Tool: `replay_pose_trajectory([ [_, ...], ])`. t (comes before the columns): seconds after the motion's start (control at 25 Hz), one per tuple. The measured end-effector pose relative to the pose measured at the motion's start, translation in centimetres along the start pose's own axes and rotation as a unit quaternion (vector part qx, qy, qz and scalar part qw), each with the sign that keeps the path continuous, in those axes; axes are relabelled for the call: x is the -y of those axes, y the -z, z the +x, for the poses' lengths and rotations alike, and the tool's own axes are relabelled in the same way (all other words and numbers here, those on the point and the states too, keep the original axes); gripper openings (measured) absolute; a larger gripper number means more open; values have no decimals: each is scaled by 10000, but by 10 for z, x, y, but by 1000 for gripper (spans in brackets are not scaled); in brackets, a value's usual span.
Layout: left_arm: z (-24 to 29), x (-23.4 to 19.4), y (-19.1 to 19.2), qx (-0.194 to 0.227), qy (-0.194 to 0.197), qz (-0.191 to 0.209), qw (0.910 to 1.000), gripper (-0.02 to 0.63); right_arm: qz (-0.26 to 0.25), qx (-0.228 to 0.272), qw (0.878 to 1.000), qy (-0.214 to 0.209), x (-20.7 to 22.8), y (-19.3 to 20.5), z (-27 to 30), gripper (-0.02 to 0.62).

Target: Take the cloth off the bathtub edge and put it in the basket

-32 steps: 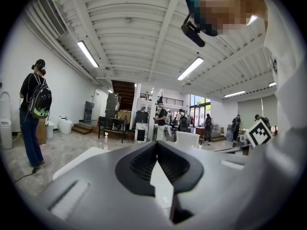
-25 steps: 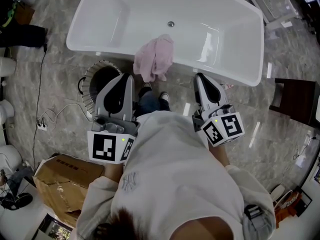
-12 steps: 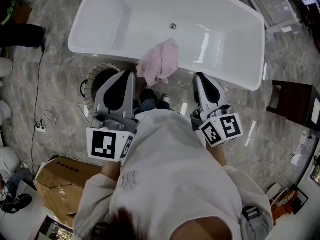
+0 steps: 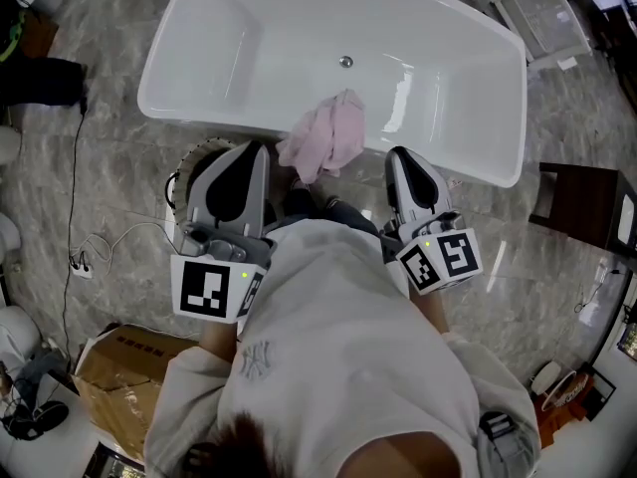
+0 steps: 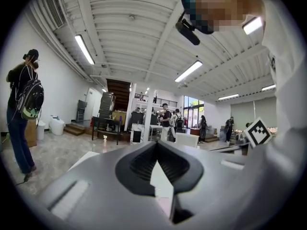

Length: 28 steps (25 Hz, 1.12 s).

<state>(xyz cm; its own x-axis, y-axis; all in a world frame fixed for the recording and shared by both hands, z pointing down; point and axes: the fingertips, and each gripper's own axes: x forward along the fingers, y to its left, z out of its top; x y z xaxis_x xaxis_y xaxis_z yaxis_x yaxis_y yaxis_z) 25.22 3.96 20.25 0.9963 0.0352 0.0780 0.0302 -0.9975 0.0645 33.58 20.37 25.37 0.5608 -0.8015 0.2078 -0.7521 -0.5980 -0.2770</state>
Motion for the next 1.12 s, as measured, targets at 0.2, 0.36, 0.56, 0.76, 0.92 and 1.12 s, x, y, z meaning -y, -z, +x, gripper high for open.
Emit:
replay_pose_trajectory([
  [0.2,-3,-11,2,-85,-59,-88,9999,48,-2,-164,9999,10,-5,6,9,2],
  [0.36,-4,-16,11,-185,-166,-199,9995,48,-1,-337,9994,-82,-11,14,16,2],
  [0.56,2,-17,17,-235,-213,-324,9990,48,-45,-507,9985,-181,-10,19,19,5],
  [0.76,12,-13,13,-204,-258,-368,9988,48,-92,-545,9980,-294,-2,12,20,6],
  [0.92,17,-9,13,-195,-278,-399,9986,48,-174,-562,9977,-333,5,9,22,23],
  [1.12,19,-9,15,-210,-342,-397,9984,48,-240,-588,9962,-600,4,11,28,83],
])
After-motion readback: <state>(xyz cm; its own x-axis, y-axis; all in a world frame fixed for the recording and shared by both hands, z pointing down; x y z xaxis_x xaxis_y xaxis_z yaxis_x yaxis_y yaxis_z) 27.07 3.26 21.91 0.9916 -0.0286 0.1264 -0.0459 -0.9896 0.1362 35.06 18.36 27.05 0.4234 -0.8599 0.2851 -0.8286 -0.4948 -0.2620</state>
